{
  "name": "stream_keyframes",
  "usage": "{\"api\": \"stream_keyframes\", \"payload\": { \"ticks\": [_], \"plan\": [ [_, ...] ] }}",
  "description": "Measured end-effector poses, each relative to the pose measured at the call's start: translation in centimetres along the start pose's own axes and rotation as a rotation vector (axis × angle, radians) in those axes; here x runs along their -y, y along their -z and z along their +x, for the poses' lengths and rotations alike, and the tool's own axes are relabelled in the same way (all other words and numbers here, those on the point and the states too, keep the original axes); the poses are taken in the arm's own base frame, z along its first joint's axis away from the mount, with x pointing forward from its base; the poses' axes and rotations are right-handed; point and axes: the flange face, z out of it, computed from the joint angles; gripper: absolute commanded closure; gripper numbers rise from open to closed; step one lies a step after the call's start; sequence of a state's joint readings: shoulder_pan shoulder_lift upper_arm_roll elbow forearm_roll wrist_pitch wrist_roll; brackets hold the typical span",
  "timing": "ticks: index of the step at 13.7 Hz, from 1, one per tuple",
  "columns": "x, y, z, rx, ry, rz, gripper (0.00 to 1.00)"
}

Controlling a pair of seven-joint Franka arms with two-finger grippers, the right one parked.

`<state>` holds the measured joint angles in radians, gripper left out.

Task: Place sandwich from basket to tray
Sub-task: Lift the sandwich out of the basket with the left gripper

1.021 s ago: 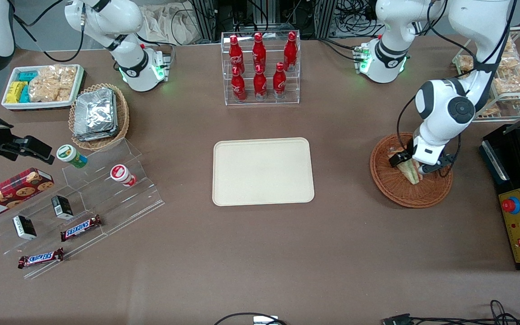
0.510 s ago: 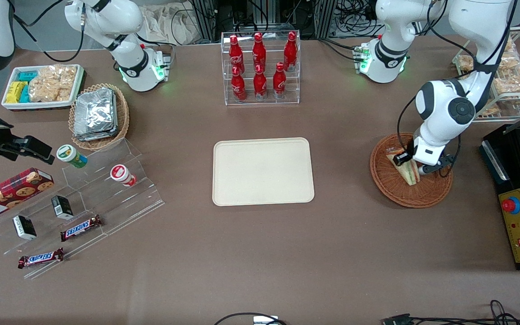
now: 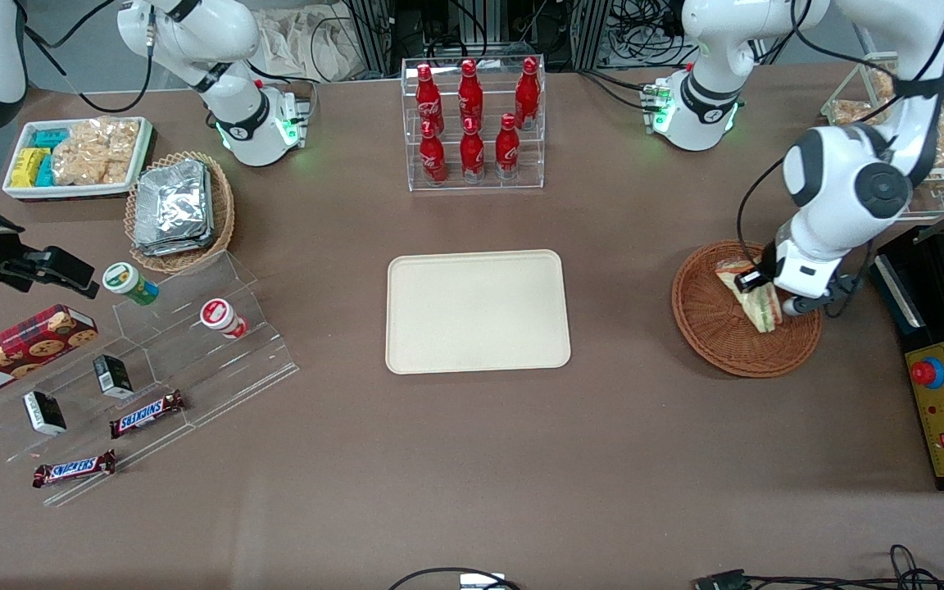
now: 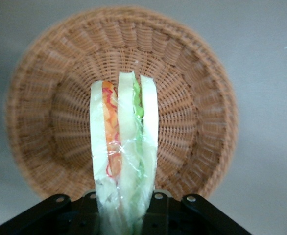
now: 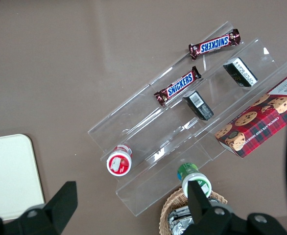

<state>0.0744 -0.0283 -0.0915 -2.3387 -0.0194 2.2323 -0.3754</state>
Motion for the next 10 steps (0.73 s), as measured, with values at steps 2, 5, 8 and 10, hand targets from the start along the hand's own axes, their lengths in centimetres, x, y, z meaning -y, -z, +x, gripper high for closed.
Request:
{"api": "stream_keyframes", "payload": {
  "ticks": [2, 5, 8, 10],
  "plan": [
    [-0.8, 7.2, 1.6, 0.036, -0.012, 0.013, 0.95],
    [-1.7, 17.1, 3.0, 0.057, -0.068, 0.017, 0.92],
    [-2.7, 22.3, 4.0, 0.049, -0.169, 0.007, 0.91],
    [-5.1, 23.5, 3.8, 0.051, -0.232, 0.005, 0.91]
  ]
}}
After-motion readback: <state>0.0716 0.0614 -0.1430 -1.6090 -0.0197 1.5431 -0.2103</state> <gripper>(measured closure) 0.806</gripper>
